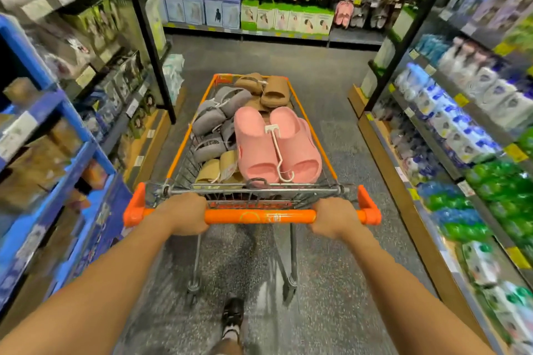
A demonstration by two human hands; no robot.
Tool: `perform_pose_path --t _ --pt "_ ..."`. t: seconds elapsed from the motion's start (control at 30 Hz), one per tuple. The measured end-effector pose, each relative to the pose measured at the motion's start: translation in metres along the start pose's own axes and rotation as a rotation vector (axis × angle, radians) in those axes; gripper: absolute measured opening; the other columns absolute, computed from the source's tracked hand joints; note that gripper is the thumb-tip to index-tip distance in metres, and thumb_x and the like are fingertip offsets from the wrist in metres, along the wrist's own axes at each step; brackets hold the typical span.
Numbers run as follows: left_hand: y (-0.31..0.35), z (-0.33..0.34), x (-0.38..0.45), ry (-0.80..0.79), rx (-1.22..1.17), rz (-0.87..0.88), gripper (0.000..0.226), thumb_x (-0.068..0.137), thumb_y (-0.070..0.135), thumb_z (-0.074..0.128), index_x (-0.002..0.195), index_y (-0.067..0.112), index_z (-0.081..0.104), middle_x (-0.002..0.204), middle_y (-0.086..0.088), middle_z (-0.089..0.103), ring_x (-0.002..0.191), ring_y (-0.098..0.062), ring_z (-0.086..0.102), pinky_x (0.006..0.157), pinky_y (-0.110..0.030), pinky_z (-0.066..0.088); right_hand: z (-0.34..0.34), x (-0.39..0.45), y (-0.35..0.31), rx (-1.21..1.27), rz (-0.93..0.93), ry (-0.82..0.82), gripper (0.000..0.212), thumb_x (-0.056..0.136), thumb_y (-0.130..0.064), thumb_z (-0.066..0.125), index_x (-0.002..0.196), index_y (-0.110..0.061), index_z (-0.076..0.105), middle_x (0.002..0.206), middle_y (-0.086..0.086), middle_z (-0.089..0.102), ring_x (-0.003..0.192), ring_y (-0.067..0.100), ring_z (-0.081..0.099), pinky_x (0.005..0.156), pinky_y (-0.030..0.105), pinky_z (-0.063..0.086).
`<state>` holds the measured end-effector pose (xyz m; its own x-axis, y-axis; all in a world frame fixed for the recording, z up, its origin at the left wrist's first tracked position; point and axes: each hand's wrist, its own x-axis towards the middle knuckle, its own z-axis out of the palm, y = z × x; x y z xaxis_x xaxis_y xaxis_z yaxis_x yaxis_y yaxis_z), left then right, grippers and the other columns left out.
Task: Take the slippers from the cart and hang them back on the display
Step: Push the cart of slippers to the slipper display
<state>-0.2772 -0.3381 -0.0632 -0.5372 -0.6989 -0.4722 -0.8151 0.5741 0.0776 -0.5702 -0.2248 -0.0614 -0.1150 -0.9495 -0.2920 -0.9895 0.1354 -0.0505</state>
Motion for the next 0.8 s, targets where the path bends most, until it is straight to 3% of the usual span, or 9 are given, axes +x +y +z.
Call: perform_pose_path --t 0.13,0.33,0.53,0.7,0.8 --pt "-0.003 -0.041 0.064 0.008 0.03 0.023 0.032 0.077 0.023 0.056 0.057 0.018 0.031 0.054 -0.001 0.033 0.046 -0.016 0.031 0.048 -0.028 0.025 -0.022 0.055 0.024 0.044 0.063 0.014 0.033 0.075 -0.033 0.056 0.052 -0.022 0.035 0.085 0.011 0.07 0.081 0.033 0.065 0.065 0.031 0.043" --pt "-0.012 -0.097 0.159 0.035 0.046 0.044 0.025 0.076 0.027 0.055 0.058 0.019 0.039 0.058 0.001 0.043 0.052 -0.016 0.044 0.05 -0.027 0.035 -0.051 0.143 0.061 0.042 0.091 0.004 0.02 0.073 -0.035 0.053 0.073 -0.017 0.062 0.08 0.007 0.069 0.079 0.031 0.065 0.065 0.03 0.044" --pt "-0.026 -0.143 0.256 0.028 0.053 0.064 0.019 0.072 0.033 0.054 0.058 0.021 0.047 0.062 0.001 0.053 0.061 -0.02 0.054 0.058 -0.031 0.046 -0.077 0.223 0.097 0.034 0.124 -0.022 0.021 0.073 -0.033 0.054 0.059 -0.018 0.049 0.059 -0.001 0.05 0.062 0.026 0.054 0.057 0.027 0.038" --pt "-0.028 -0.185 0.339 0.022 0.08 0.09 0.023 0.073 0.032 0.053 0.057 0.022 0.041 0.06 0.001 0.048 0.056 -0.019 0.047 0.051 -0.027 0.036 -0.101 0.296 0.14 0.014 0.107 -0.002 0.033 0.075 -0.03 0.053 0.05 -0.021 0.033 0.052 -0.005 0.037 0.058 0.023 0.047 0.047 0.024 0.027" --pt "-0.023 -0.213 0.395 0.06 0.087 0.091 0.024 0.071 0.031 0.053 0.054 0.021 0.039 0.057 0.002 0.046 0.054 -0.019 0.045 0.049 -0.027 0.033 -0.118 0.345 0.172 0.02 0.108 0.01 0.033 0.074 -0.028 0.054 0.051 -0.021 0.032 0.052 -0.003 0.036 0.056 0.024 0.044 0.051 0.025 0.031"
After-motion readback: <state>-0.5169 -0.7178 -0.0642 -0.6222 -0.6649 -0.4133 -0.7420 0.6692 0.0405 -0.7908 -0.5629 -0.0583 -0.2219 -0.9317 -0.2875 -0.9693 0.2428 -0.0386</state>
